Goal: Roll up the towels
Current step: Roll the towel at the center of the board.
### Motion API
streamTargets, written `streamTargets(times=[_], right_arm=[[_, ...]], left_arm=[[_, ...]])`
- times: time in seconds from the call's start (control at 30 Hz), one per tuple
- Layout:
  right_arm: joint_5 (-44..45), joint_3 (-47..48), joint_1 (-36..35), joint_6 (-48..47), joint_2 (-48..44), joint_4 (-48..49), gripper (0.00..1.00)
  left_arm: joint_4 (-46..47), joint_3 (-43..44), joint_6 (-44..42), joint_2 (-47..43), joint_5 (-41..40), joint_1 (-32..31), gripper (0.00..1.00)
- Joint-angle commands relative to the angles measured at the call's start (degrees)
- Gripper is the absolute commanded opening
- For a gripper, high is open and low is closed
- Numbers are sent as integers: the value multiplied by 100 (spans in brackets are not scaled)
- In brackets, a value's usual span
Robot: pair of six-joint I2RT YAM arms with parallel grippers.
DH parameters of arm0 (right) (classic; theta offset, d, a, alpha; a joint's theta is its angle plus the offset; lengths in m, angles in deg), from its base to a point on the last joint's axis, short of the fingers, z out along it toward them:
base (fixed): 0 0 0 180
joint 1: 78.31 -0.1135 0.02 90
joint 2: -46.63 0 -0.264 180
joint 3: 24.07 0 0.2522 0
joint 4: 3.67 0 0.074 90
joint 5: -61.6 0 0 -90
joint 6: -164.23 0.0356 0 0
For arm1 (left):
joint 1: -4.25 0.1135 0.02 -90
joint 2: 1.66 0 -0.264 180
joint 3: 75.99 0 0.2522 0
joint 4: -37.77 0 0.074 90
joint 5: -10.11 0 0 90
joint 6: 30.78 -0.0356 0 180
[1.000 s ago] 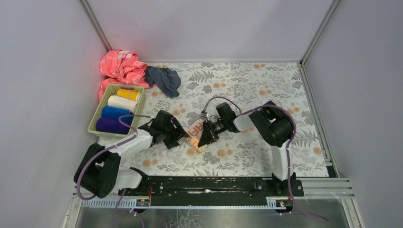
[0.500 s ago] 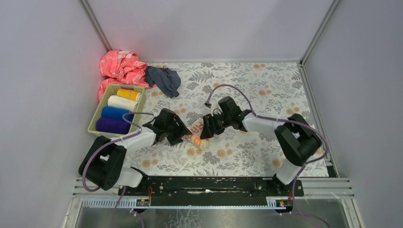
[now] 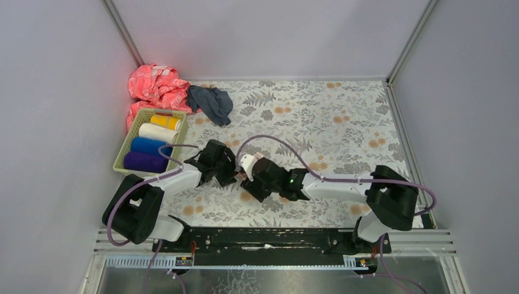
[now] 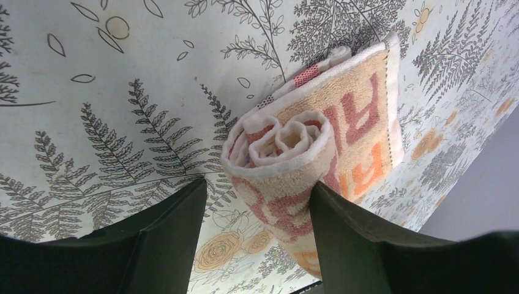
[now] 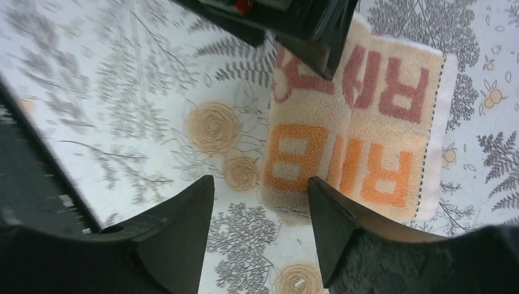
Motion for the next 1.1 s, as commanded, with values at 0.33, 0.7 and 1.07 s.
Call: streamTargets(times=[0.33, 0.7, 1.07], right_arm=[[1301, -26, -253, -959, 1415, 390, 59], [-2371, 697, 738, -341, 1472, -1002, 28], [-5461, 1380, 1620, 547, 2456, -1307, 27]], left_arm=[[-394, -152, -234, 275, -408, -11, 62], [-887, -33, -199, -753, -686, 171, 72], [-1248, -493, 163, -1992, -420, 232, 76]])
